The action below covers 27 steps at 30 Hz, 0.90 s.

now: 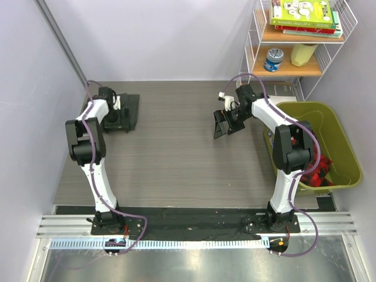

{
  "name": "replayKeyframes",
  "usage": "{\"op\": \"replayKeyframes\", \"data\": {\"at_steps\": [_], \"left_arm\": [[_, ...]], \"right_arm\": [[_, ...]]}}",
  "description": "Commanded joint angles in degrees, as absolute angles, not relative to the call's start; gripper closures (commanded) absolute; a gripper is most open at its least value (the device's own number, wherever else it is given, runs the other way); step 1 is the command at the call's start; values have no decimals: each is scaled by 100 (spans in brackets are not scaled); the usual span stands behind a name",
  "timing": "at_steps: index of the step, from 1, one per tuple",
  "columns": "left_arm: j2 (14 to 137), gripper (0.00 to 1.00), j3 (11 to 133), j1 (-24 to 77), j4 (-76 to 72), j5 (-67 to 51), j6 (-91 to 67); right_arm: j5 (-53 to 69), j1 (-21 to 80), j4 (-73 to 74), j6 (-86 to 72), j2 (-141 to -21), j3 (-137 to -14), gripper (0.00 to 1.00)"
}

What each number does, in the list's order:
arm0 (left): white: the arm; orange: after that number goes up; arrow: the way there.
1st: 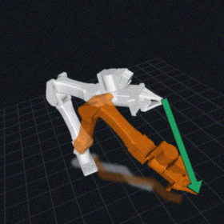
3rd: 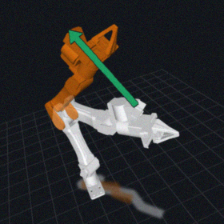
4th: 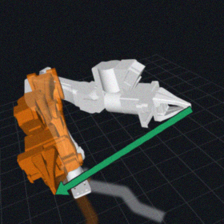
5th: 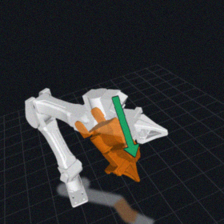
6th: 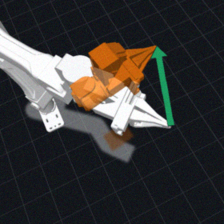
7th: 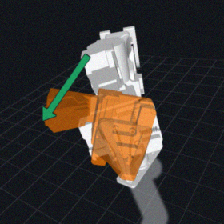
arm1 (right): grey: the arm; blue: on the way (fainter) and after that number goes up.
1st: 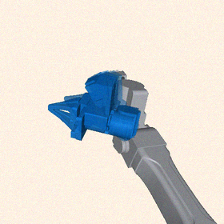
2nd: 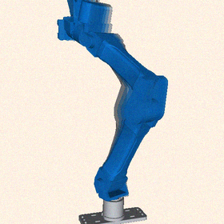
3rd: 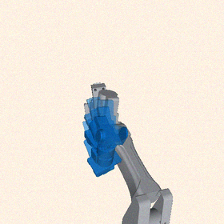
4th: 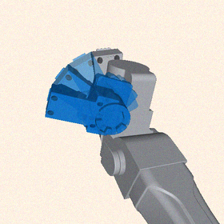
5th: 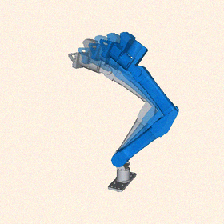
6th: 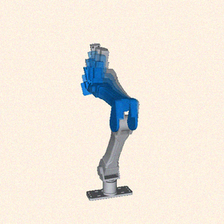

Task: Fold and stack the long sleeve shirts
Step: Neatly place the folded shirt to the corner

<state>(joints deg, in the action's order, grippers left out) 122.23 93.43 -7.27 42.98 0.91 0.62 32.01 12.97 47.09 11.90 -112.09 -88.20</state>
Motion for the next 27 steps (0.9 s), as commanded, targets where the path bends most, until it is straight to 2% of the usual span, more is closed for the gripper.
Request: {"op": "replayKeyframes", "data": {"at_steps": [1, 16, 21, 27], "left_arm": [[12778, 0, 10045, -782, 3964, 132, 79], [13755, 0, 11759, -853, 4139, 0, 448], [12897, 0, 12013, -782, 4271, -597, 518], [12227, 0, 13488, -152, 5498, -660, 1027]], "right_arm": [[3173, 1248, 4702, 1266, -11118, -9088, 0], [3217, 1195, 4737, 1283, -11224, -9220, 0], [3322, 1169, 4755, 1388, -11084, -9421, 0], [3384, 1081, 4177, 1178, -10741, -9817, 0]]}}
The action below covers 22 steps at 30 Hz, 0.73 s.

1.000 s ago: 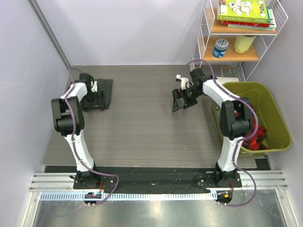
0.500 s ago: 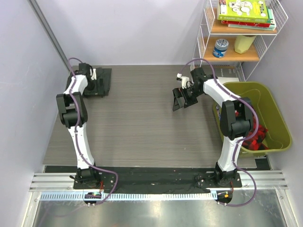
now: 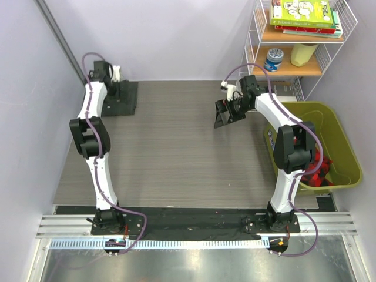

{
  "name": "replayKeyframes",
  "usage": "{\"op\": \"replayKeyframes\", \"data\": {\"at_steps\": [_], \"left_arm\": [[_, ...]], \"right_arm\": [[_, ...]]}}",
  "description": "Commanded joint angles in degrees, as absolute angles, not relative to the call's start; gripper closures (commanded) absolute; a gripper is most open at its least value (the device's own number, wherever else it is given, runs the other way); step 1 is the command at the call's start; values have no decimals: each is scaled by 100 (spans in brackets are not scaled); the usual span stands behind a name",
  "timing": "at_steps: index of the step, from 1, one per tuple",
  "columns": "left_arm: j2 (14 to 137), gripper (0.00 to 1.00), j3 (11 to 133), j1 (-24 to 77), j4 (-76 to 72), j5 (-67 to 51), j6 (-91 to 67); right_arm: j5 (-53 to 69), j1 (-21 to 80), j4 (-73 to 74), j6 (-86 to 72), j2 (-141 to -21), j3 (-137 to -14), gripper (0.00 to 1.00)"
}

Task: Fold and stack the long sleeve shirts
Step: Neatly place the folded shirt to the corner

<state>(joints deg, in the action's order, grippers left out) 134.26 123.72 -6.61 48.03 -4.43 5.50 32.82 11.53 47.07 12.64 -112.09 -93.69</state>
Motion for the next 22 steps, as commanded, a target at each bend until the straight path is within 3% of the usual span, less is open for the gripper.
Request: {"op": "replayKeyframes", "data": {"at_steps": [1, 5, 9, 17, 22], "left_arm": [[12156, 0, 13587, -54, 5685, -607, 1228], [11524, 0, 12966, 965, 5898, -53, 1634], [10645, 0, 11596, 1791, 5679, -377, 1276], [9336, 0, 8468, 2268, 4748, -967, 422], [9018, 0, 7954, 2250, 4544, -731, 98]], "right_arm": [[3349, 1081, 4105, 1108, -10697, -9965, 0], [3208, 1081, 4043, 1063, -10688, -10361, 0], [3155, 1081, 3964, 1160, -10442, -10144, 0], [2901, 1318, 3349, 1248, -9186, -7613, 0], [2585, 1389, 3182, 1318, -8378, -6725, 0]]}}
